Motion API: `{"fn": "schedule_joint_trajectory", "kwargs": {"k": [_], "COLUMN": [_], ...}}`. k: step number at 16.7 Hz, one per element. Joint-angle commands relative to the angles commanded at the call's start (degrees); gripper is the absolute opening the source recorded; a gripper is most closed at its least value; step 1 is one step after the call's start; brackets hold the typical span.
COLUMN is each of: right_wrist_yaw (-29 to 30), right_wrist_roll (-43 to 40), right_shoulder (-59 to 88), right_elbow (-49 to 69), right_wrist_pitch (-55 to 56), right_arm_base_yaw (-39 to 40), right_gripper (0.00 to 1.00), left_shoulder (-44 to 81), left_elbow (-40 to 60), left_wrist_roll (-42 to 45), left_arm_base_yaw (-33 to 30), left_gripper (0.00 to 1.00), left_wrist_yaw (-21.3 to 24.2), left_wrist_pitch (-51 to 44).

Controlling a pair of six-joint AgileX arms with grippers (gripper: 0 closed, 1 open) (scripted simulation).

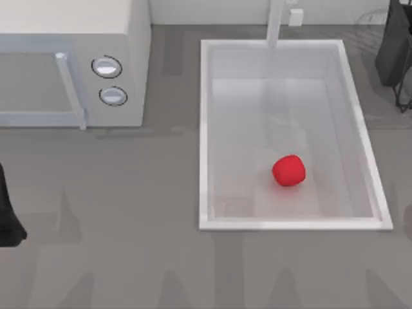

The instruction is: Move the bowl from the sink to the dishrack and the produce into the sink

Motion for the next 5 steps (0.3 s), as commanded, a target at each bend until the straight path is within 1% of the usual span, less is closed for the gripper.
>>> {"fn": "schedule_joint_trajectory", "kwargs": {"k": [3,5], "right_wrist_yaw": [-2.6,-2.9], "right_wrist_roll": [-1.1,-1.2], "right_shoulder": [-4.4,-4.8], "right_elbow": [-1.5,-1.6], "right_wrist_pitch": [-3.2,-3.5], "right_arm_base_yaw": [-0.8,-0.8], "right_gripper": [1.0,1.0], "left_shoulder": [0.0,0.0], "left_elbow": [0.0,0.0], "left_wrist_roll": [0.0,0.0], "left_arm_base_yaw": [0.0,0.0], "left_gripper": [1.0,1.0], "left_wrist_yaw": [0.0,0.0], "left_wrist_pitch": [0.0,0.0]}}
